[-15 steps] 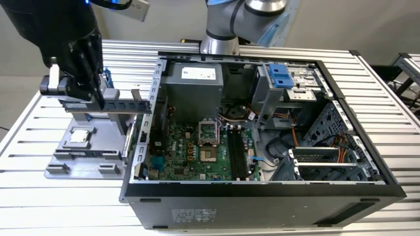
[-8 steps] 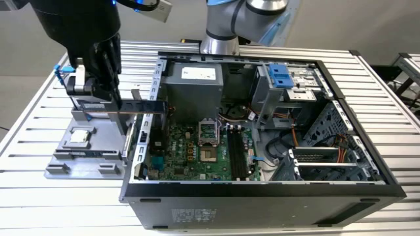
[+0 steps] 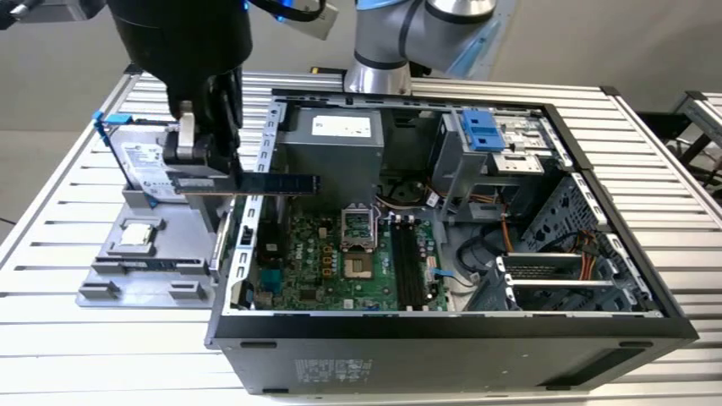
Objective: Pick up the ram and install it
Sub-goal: 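Pick up the ram and move it above insertion slot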
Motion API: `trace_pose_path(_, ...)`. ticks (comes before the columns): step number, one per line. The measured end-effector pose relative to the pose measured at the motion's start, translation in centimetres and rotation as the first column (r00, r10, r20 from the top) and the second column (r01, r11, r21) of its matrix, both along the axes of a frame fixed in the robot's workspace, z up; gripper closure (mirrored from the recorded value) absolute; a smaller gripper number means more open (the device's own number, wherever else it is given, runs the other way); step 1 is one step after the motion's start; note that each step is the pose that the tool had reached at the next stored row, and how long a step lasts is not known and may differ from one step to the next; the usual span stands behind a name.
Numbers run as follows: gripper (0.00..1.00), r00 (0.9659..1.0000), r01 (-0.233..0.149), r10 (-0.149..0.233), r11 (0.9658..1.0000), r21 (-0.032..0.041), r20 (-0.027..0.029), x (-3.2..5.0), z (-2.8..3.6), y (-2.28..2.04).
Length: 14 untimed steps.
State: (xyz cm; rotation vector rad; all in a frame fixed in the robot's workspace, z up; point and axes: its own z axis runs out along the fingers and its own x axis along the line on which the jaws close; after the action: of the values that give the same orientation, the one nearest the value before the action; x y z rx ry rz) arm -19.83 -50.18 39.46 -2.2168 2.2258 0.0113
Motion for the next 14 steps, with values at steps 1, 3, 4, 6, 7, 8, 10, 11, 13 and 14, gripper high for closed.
trace_pose_path(1,1.00,1.0000,0.000,0.000,1.0000,0.0000,0.0000,0.37,0.00,0.00)
trace_pose_path(3,1.00,1.0000,0.000,0.000,1.0000,0.0000,0.0000,1.09,0.00,0.00)
trace_pose_path(4,1.00,1.0000,0.000,0.000,1.0000,0.0000,0.0000,1.44,0.00,0.00)
trace_pose_path(6,1.00,1.0000,0.000,0.000,1.0000,-0.0001,0.0000,2.14,0.00,0.00)
trace_pose_path(7,1.00,1.0000,0.000,0.000,1.0000,0.0000,0.0000,2.47,0.00,0.00)
trace_pose_path(8,1.00,1.0000,0.000,0.000,1.0000,0.0000,0.0000,2.80,0.00,0.00)
trace_pose_path(10,1.00,1.0000,0.000,0.000,1.0000,0.0000,0.0000,3.36,0.00,0.00)
trace_pose_path(11,1.00,1.0000,0.000,0.000,1.0000,-0.0001,0.0000,3.66,0.00,0.00)
trace_pose_path(13,1.00,1.0000,0.000,0.000,1.0000,-0.0001,0.0000,4.25,0.00,0.00)
trace_pose_path(14,1.00,1.0000,0.000,0.000,1.0000,0.0000,0.0000,4.56,0.00,0.00)
